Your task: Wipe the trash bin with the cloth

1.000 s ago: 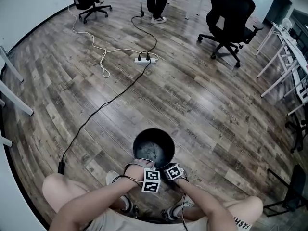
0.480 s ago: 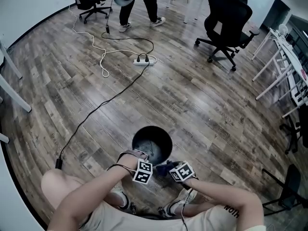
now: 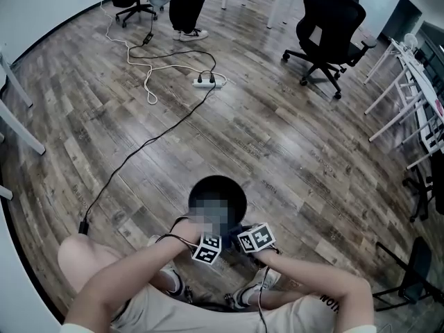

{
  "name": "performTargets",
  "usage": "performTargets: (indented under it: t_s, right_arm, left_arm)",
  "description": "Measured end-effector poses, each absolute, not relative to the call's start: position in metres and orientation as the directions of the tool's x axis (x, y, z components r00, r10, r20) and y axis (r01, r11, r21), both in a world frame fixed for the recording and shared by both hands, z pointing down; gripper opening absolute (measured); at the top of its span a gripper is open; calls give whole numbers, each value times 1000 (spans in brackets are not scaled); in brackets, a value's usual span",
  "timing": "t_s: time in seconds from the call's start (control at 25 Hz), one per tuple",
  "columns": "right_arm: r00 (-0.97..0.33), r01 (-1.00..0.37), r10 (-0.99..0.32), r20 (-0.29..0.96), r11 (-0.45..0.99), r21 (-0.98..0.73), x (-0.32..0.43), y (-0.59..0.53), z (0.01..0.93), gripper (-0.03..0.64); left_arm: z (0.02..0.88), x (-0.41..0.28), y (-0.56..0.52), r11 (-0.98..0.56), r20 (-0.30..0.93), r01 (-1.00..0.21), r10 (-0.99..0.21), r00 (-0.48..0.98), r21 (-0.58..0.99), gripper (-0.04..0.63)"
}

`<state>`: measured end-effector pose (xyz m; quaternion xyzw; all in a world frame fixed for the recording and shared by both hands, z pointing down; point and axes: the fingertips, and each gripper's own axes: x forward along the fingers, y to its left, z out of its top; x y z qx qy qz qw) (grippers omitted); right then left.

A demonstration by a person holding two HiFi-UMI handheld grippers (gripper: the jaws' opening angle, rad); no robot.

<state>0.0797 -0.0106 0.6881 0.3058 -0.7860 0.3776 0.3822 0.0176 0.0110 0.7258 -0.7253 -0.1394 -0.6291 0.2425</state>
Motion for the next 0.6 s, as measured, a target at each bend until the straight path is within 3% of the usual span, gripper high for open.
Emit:
performTargets:
  t_s: [0.28,0.6]
  right_arm:
    - [-443,-764,-200,874,594,-251,86,-17,756,83]
    - [-502,-759,-225,835,577,-301,87,-13,852,83]
  left_arm:
    - [725,26,11,-884,982,442,-85,170,-153,41]
    - [724,41,11,-916,974,355,-130,184,-189,43]
